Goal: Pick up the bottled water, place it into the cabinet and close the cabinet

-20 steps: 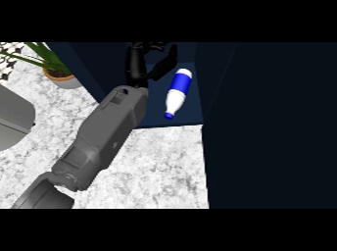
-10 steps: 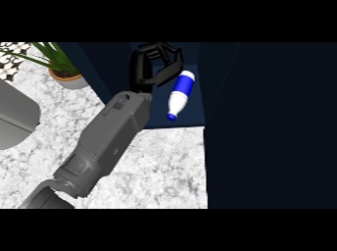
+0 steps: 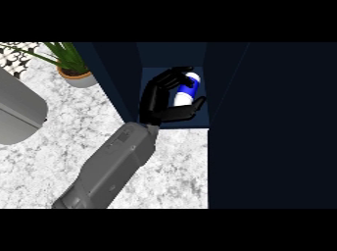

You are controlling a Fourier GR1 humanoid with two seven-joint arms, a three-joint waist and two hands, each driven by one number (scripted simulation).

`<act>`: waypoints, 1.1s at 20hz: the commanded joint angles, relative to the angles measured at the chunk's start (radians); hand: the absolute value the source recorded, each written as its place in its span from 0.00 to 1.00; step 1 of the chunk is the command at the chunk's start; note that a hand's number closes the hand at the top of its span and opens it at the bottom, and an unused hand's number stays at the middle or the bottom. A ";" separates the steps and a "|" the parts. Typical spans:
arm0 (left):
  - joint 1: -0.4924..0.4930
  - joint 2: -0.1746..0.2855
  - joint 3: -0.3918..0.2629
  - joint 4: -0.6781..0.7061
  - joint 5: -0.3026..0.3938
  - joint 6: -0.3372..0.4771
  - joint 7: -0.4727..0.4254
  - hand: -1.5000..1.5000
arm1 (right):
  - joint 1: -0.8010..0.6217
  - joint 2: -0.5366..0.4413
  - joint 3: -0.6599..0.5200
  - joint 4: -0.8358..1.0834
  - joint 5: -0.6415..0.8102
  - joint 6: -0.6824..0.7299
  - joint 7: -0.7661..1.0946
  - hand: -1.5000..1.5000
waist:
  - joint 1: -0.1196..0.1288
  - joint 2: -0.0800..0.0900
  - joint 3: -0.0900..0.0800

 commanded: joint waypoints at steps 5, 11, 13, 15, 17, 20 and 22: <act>0.354 0.031 -0.183 -0.319 -0.024 -0.006 0.031 0.00 | 0.075 -0.009 0.082 -0.144 0.112 -0.064 0.037 0.00 | 0.033 -0.007 0.000; 0.631 0.190 -0.216 -0.590 -0.046 0.056 -0.013 0.00 | 0.050 -0.026 0.056 -0.131 0.099 -0.091 0.025 0.00 | 0.047 -0.005 0.001; 0.709 0.260 -0.202 -0.674 -0.024 0.025 -0.017 0.00 | 0.084 -0.071 0.061 -0.150 0.128 -0.085 0.037 0.00 | 0.043 -0.005 0.000; 0.776 0.330 -0.212 -0.762 -0.022 -0.008 -0.027 0.00 | 0.055 -0.131 0.059 -0.132 0.127 -0.034 0.028 1.00 | 0.061 -0.007 0.000; 0.812 0.361 -0.192 -0.769 -0.006 -0.046 -0.053 0.00 | 0.010 -0.199 0.072 -0.131 0.187 0.011 0.048 1.00 | 0.068 -0.004 -0.003; 0.856 0.429 -0.177 -0.811 -0.004 -0.100 -0.079 0.00 | -0.074 -0.261 0.067 -0.145 0.239 0.050 0.041 1.00 | 0.072 -0.006 -0.004; 0.911 0.484 -0.167 -0.839 -0.005 -0.132 -0.107 0.00 | -0.083 -0.307 0.094 -0.139 0.261 0.069 0.062 1.00 | 0.073 -0.009 -0.006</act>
